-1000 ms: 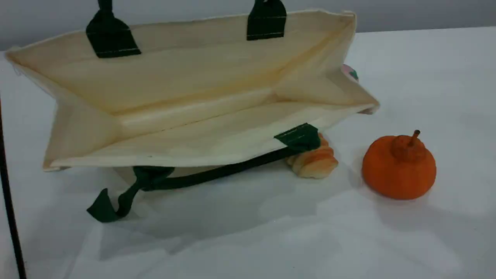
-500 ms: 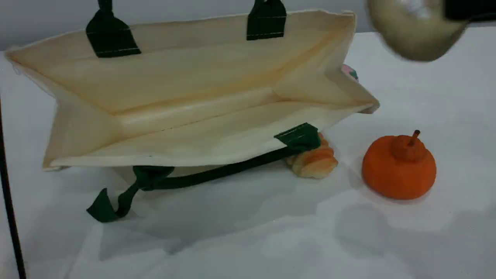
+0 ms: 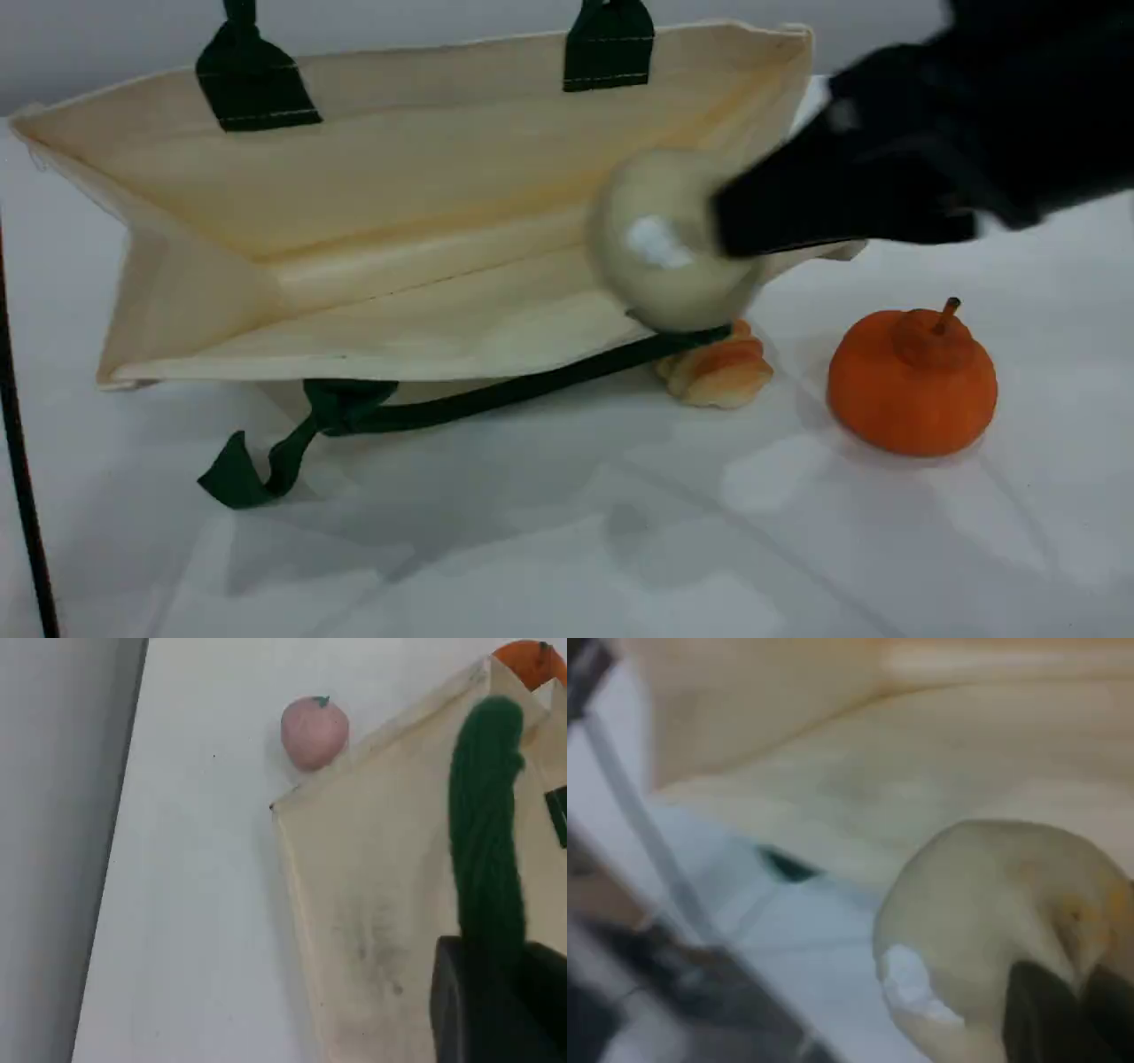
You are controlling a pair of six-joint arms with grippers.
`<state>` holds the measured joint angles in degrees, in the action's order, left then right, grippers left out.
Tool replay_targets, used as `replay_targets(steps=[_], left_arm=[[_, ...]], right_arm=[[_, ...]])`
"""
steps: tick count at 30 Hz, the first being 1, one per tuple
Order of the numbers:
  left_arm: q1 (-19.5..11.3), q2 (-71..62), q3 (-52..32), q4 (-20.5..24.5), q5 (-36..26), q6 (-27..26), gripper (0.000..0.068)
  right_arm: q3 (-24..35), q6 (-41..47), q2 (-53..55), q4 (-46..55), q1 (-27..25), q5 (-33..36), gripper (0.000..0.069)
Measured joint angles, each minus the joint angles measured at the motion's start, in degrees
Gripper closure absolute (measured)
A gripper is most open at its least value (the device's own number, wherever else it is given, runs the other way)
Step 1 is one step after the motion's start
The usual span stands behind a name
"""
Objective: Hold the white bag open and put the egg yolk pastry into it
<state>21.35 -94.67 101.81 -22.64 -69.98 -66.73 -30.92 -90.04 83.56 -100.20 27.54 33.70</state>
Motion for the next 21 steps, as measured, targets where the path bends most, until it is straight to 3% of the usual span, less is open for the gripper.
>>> replay_targets(steps=[5,21], left_arm=[[0.0,0.0,0.0,0.0,0.0,0.0,0.0584],[0.0,0.0,0.0,0.18,0.0,-0.37,0.0584]], right_arm=[[-4.85,0.05,7.06,0.28,0.0,5.77,0.0659],[-17.81,0.05,21.66,0.23,0.0,5.7,0.0648]])
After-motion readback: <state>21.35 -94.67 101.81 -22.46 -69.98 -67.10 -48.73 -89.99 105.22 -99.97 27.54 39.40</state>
